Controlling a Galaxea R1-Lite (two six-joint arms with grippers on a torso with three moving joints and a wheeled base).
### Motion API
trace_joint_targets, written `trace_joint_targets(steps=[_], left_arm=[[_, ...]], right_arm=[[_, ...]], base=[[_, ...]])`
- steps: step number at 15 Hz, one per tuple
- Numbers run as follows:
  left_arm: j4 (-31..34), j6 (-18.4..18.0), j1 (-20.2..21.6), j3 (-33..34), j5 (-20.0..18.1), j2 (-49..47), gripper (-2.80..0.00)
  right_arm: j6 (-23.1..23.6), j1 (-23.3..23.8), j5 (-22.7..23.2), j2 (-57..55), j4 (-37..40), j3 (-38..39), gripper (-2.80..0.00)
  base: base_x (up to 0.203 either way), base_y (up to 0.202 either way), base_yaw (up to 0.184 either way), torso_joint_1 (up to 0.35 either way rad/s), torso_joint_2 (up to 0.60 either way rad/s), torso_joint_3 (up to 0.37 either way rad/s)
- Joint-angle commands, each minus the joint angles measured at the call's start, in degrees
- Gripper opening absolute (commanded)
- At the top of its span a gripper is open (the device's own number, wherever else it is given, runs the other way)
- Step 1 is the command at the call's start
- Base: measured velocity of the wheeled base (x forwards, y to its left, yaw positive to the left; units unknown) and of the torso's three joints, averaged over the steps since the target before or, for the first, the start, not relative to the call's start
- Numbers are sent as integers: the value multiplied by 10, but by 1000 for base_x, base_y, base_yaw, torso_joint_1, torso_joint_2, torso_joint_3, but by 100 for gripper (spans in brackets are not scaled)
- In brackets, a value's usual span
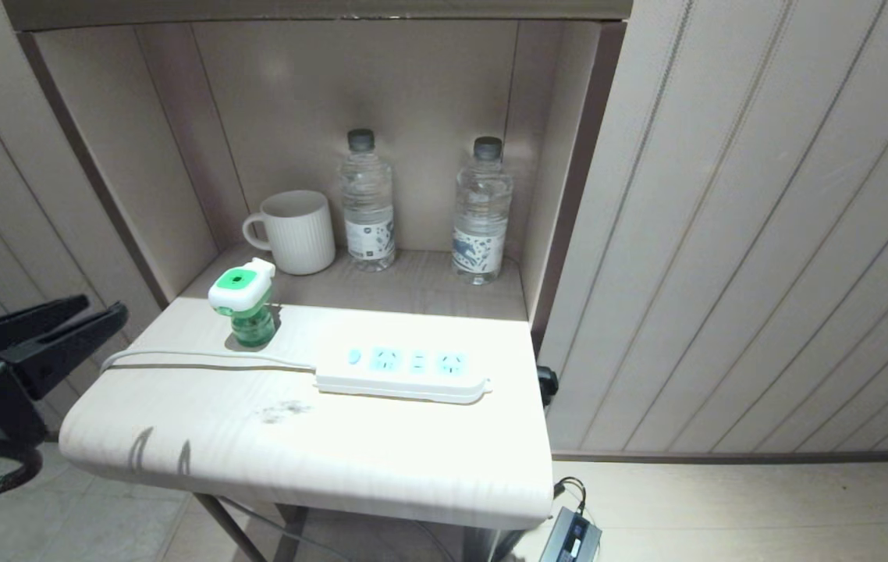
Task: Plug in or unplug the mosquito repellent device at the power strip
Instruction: Pick up the mosquito repellent liquid
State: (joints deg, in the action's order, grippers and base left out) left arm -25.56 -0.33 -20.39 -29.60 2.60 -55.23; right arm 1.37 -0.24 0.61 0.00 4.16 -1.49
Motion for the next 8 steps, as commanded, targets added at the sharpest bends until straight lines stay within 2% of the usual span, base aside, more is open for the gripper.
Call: trace_joint_targets(steps=[1, 2, 4, 6, 8], left_arm=[[-77, 5, -18, 5, 36, -73, 0], [-128, 10, -35, 8, 82, -98, 0], [-204, 20, -64, 19, 143, -148, 0], [-268, 23, -78, 20, 178, -200, 0], [-299, 25, -87, 7, 209, -236, 0]], right_arm=[[0, 0, 1, 0, 0, 0, -280], [0, 0, 1, 0, 1, 0, -280], [0, 0, 0, 0, 1, 0, -280], [0, 0, 0, 0, 1, 0, -280], [0, 0, 0, 0, 1, 0, -280]], base=[[0, 0, 0, 0, 0, 0], [0, 0, 0, 0, 0, 0], [0, 0, 0, 0, 0, 0], [0, 0, 0, 0, 0, 0], [0, 0, 0, 0, 0, 0]])
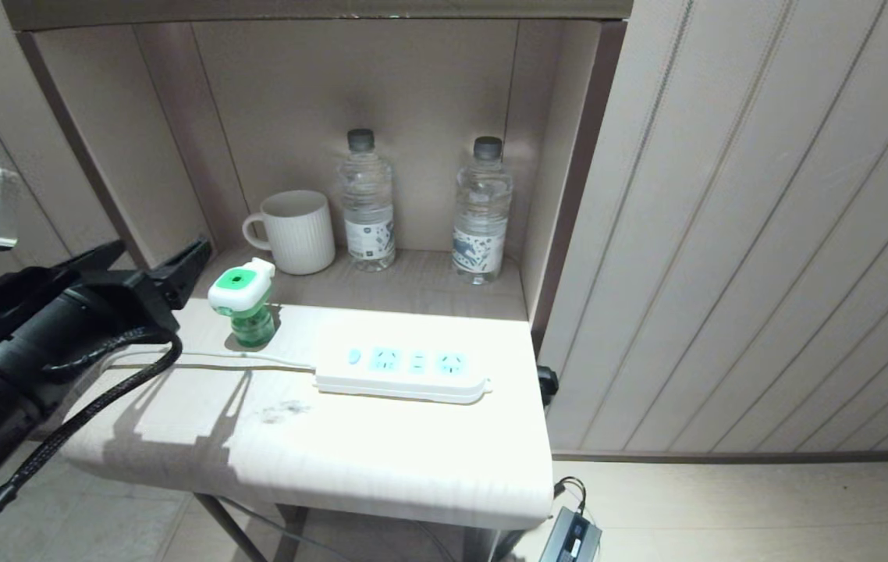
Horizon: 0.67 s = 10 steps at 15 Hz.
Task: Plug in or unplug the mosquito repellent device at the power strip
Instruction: Pick up the mosquito repellent liquid
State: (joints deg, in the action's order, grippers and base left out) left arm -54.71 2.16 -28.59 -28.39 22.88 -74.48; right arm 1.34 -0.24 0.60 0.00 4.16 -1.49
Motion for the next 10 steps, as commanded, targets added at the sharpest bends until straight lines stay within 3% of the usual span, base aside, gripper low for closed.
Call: trace_joint_targets(steps=[1, 10], left_arm=[[-15, 3, -8, -15, 16, -69, 0], [-32, 16, -13, -98, 42, -176, 0]], right_arm=[[1, 0, 0, 0, 1, 0, -280], [1, 0, 0, 0, 0, 0, -280]], base=[[0, 0, 0, 0, 0, 0], [0, 0, 0, 0, 0, 0]])
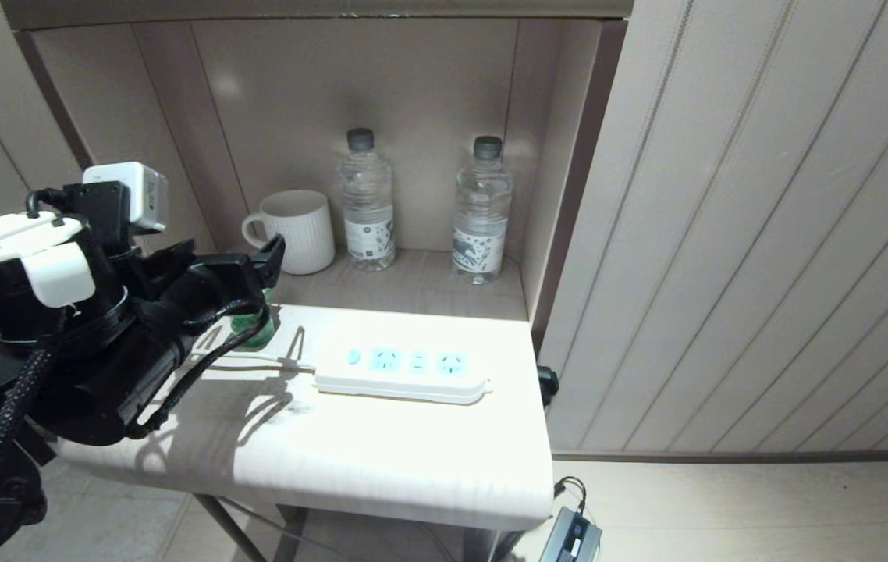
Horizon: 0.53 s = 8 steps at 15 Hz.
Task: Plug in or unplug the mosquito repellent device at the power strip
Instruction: Pick up the mosquito repellent liquid
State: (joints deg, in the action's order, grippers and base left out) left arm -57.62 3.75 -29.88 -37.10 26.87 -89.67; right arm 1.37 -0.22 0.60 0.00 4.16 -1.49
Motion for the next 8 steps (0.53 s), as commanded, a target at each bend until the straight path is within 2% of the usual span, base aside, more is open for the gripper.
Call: trace_joint_targets(steps=[1, 8], left_arm=[[-4, 3, 0, -21, 3, -36, 0], [-5, 11, 16, -25, 2, -60, 0]], right_arm=[[0, 0, 0, 0, 0, 0, -280], [0, 0, 0, 0, 0, 0, -280]], base=[[0, 0, 0, 0, 0, 0], [0, 0, 0, 0, 0, 0]])
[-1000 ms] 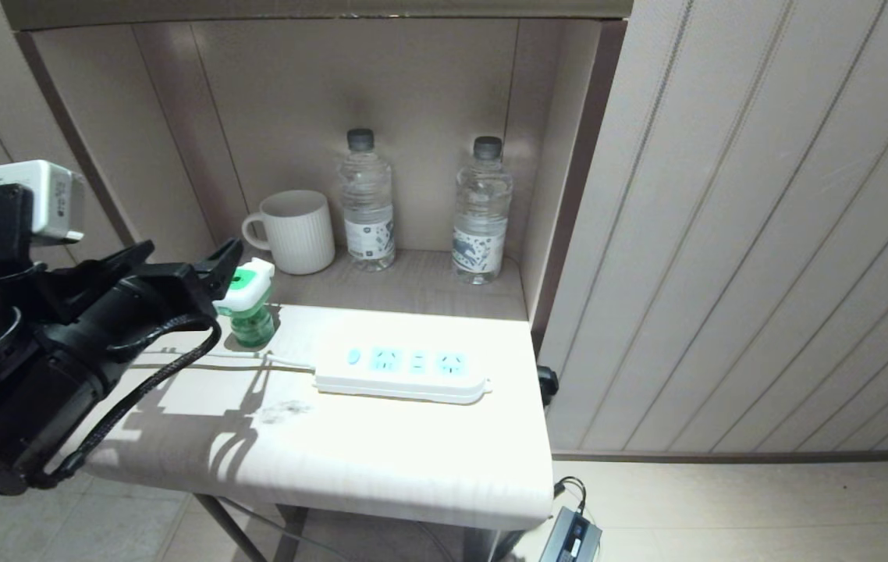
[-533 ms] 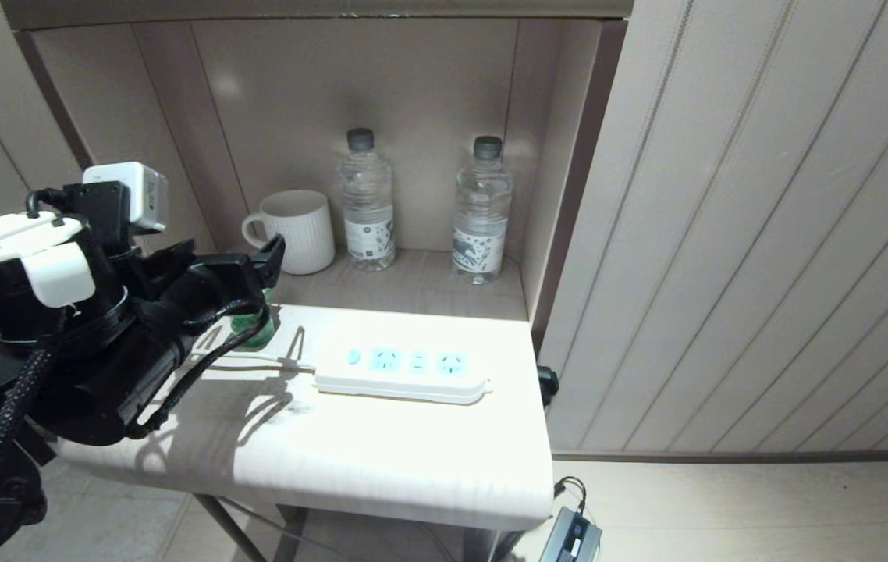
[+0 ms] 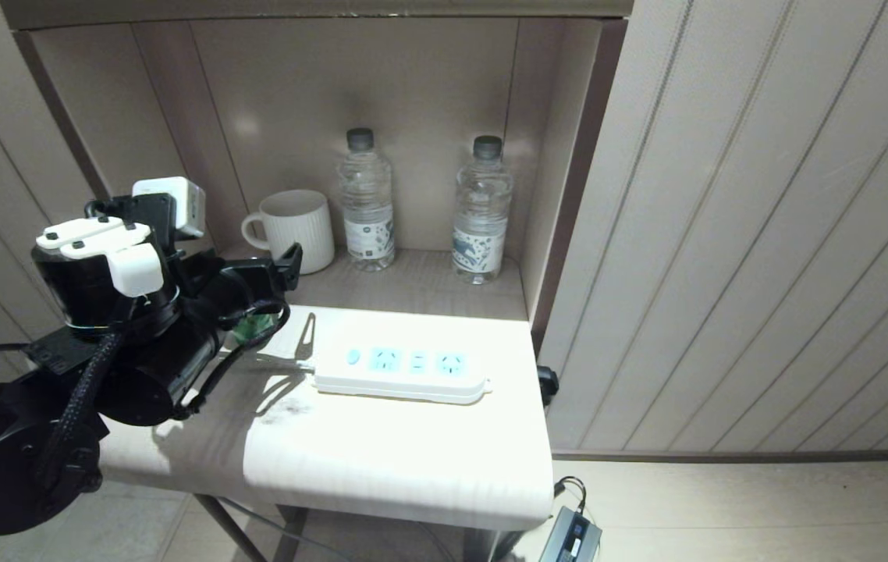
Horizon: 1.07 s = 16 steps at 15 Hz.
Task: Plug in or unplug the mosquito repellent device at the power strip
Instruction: Pick up the mosquito repellent liquid
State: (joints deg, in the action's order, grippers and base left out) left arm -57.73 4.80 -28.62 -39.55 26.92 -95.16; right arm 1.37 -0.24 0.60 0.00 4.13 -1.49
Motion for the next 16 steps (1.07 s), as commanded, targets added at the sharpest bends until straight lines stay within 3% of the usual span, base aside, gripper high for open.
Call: trace_joint_targets(steps=[1, 16], left_arm=[[-4, 3, 6, -4, 2, -11, 0], [-8, 12, 28, -21, 2, -59, 0]], right_arm=[[0, 0, 0, 0, 0, 0, -280], [0, 0, 0, 0, 1, 0, -280]], base=[[0, 0, 0, 0, 0, 0], [0, 0, 0, 0, 0, 0]])
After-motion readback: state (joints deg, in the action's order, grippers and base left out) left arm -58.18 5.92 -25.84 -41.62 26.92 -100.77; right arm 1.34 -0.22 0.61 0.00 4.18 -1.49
